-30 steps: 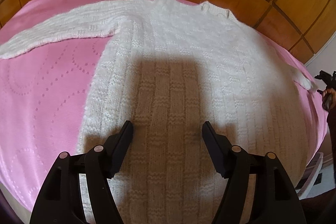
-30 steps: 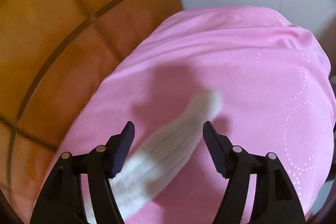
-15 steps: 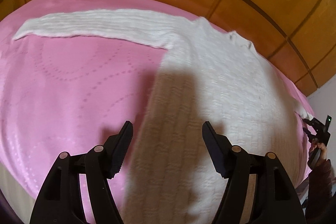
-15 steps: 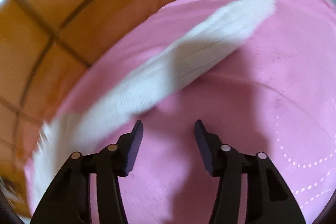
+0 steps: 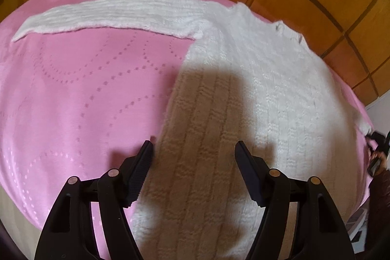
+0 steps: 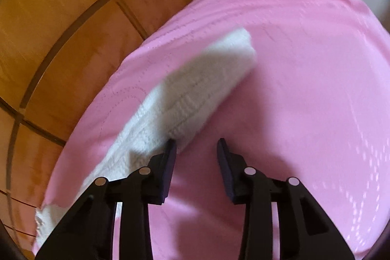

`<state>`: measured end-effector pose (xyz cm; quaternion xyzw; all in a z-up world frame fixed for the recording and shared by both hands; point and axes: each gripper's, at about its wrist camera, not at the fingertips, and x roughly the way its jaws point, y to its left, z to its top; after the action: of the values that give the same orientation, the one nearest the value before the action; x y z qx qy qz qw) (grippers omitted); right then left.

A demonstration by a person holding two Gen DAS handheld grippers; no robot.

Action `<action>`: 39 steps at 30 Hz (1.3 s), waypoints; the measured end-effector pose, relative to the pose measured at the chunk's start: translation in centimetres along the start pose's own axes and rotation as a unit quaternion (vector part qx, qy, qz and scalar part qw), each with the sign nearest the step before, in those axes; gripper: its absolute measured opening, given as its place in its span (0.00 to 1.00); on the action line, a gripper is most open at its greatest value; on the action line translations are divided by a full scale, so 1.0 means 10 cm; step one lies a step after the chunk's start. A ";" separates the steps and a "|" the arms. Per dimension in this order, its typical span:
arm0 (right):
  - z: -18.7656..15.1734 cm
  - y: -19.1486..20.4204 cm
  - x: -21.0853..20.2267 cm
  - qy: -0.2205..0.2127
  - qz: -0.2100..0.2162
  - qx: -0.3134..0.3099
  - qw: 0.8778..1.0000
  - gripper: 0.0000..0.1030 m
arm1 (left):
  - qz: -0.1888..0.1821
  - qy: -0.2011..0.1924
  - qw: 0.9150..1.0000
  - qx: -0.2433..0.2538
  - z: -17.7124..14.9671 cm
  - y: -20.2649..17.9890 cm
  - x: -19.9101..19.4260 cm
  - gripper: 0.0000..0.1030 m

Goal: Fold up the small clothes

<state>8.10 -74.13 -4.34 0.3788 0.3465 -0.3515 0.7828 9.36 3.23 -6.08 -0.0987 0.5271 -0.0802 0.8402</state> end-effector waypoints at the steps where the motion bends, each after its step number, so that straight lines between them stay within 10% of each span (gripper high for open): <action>1: 0.01 0.09 0.10 -0.001 -0.001 -0.005 1.000 0.33 | 0.001 0.000 1.000 0.001 0.01 -0.02 0.01 0.69; 9: 0.29 0.52 0.56 0.022 -0.041 -0.034 0.998 0.61 | 0.010 0.004 1.000 0.005 0.00 -0.07 0.04 0.71; 14: 0.20 0.06 0.36 -0.010 0.068 0.095 0.993 0.68 | 0.005 0.006 1.000 0.006 -0.01 -0.06 0.04 0.71; 22: 0.01 -0.26 0.32 0.018 0.136 0.110 0.985 0.24 | 0.004 0.008 1.000 0.014 -0.03 -0.09 0.08 0.76; 32: 0.13 0.22 0.71 0.039 0.111 0.071 0.990 0.23 | 0.017 0.010 1.000 0.018 -0.04 -0.11 0.07 0.77; 35: 0.14 0.24 0.61 0.039 0.115 0.067 0.990 0.00 | 0.015 0.008 1.000 0.019 -0.05 -0.11 0.07 0.77; 39: 0.17 0.23 0.29 0.015 0.133 0.052 0.990 0.00 | 0.010 0.007 1.000 0.021 -0.05 -0.09 0.06 0.77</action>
<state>11.88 -75.28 -5.06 0.4669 0.2860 -0.2557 0.7968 9.11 2.16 -6.60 -0.0746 0.5322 -0.0835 0.8392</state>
